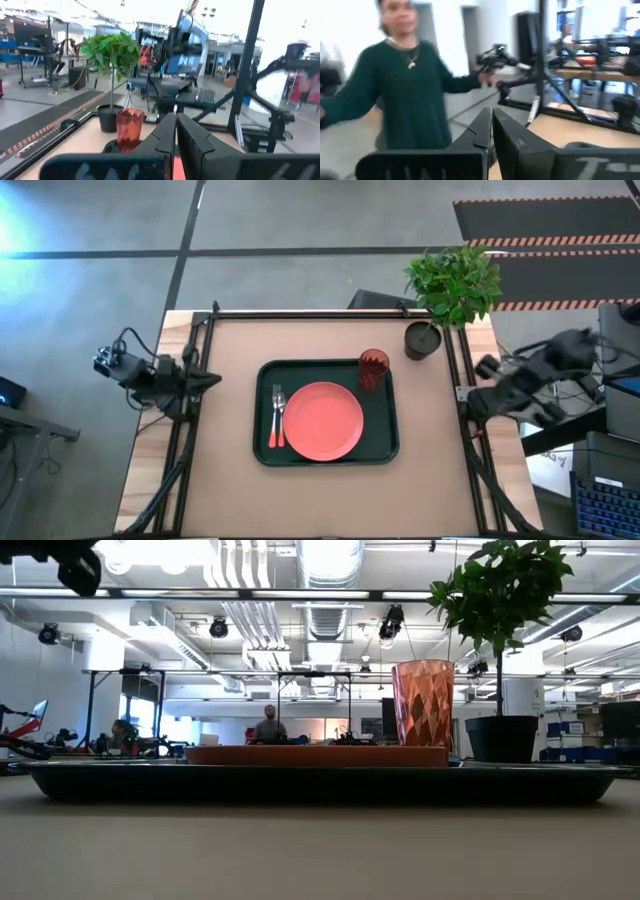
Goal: Pick and place plate/cup/fork/spoon on tray
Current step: Return to Home Position
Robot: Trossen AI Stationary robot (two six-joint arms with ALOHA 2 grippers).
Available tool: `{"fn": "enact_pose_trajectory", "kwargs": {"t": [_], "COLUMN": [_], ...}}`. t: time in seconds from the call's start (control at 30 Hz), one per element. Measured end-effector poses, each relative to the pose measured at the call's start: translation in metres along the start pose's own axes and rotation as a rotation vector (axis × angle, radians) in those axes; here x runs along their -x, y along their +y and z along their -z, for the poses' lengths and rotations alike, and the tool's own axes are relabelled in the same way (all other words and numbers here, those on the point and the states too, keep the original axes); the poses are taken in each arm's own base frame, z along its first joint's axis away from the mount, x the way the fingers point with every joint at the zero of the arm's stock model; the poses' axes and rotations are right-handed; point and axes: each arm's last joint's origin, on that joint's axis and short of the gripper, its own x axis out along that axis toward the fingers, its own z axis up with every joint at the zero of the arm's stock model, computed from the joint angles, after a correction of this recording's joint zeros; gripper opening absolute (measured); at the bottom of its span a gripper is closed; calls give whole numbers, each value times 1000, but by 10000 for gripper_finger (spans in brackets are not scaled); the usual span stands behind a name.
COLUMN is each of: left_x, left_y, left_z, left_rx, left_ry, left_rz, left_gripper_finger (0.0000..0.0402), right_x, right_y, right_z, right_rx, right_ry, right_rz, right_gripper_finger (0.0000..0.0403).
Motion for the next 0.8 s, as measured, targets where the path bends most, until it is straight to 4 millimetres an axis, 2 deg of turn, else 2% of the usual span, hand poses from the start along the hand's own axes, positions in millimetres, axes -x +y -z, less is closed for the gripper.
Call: {"fn": "enact_pose_trajectory", "kwargs": {"t": [0.07,0.17,0.23,0.33,0.4,0.43,0.6,0.8], "left_x": [-2,-7,-9,-11,-10,-11,-17,-23], "left_y": [-1,-4,-5,-6,-5,-6,-7,-9], "left_z": [10,19,22,29,31,34,52,85], "left_rx": [1,-1,0,-14,-7,-3,-6,9], "left_ry": [-1,0,-3,21,11,11,2,-21], "left_rz": [2,0,-1,-4,-9,-9,-34,-48], "left_gripper_finger": [0,0,0,0,0,0,0,0], "right_x": [7,11,6,-6,-9,-10,-24,-38], "right_y": [-1,-7,-10,-17,-21,-23,-35,-47], "right_z": [20,65,73,95,96,104,132,171], "right_rx": [-35,-91,-64,-115,-109,-117,-46,-61], "right_ry": [-77,-83,-153,-9,-63,-48,-9,10], "right_rz": [50,114,90,77,153,197,279,324], "right_gripper_finger": [9,9,9,9,9,9,9,9]}}
